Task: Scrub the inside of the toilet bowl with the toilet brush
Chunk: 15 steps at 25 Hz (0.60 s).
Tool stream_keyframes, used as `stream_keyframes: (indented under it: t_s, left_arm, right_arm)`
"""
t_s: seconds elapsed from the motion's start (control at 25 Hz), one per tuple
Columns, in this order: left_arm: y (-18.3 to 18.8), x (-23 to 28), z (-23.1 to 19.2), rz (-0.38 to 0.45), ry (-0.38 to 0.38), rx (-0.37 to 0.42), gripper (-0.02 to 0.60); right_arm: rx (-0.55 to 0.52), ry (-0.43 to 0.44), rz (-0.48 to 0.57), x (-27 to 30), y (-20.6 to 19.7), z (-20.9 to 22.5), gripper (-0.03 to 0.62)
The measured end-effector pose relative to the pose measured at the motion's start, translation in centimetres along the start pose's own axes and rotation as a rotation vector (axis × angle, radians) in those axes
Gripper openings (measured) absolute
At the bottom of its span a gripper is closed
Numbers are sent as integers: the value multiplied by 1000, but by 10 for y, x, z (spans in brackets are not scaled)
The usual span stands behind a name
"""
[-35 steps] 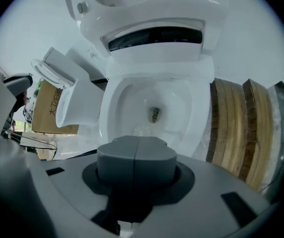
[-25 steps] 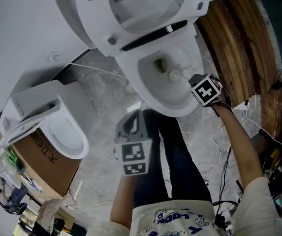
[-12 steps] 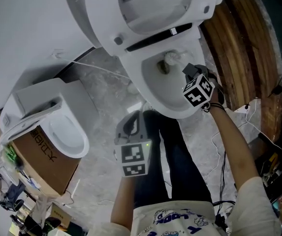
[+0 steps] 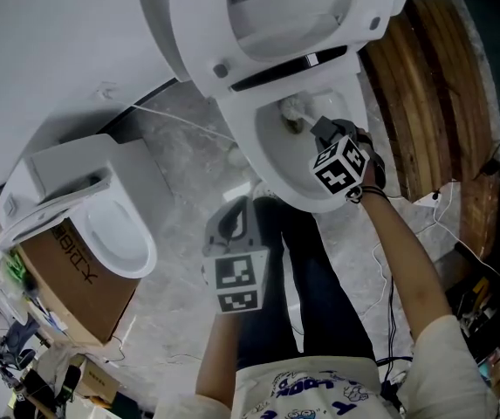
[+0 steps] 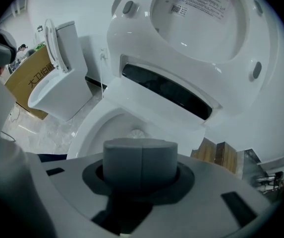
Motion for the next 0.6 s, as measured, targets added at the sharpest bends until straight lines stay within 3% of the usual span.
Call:
stream_keyframes:
  t_s: [0.2,0.6]
  left_arm:
    - [5,-3,-3,18,11,-2,2]
    - [41,-20,1,78,17,19,3]
  right_arm:
    - [39,-21,-18,-14,-14,4,161]
    - [299,-126,51,-99,-14,4,161]
Point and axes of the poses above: the fingertips, and each gripper's own axes: x forward along the fingers, z to its right, y out of its top, the point moved 2 cm from there along -x, backward along the fingers, and after that the axes turned 13 degrees about z, right-handed, at the moved point
